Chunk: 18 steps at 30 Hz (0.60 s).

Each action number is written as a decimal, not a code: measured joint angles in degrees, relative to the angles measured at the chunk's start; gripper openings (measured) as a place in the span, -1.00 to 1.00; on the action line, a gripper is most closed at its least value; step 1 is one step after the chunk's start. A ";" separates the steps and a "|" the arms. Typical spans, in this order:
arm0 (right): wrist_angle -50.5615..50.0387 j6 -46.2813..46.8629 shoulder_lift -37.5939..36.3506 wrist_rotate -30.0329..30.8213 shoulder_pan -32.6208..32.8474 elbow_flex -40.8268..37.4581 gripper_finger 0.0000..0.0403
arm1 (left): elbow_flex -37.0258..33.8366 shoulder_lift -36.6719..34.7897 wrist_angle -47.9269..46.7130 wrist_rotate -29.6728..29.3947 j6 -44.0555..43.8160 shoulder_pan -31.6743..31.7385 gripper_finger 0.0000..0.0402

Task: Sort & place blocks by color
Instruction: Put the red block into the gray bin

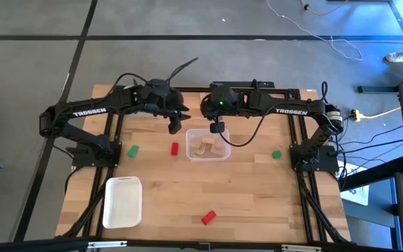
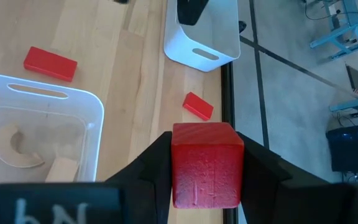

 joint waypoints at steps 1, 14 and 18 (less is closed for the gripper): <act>0.00 0.00 0.00 0.00 0.00 0.00 -0.35 | 0.00 0.00 -0.01 -0.03 0.56 -0.22 -0.24; 0.02 0.02 0.02 0.00 0.02 0.00 -0.35 | 0.00 0.00 0.01 -2.92 6.39 -1.50 0.17; 0.02 0.02 0.02 0.00 0.02 0.00 -0.35 | 0.00 0.00 0.01 -7.23 6.41 -1.50 0.17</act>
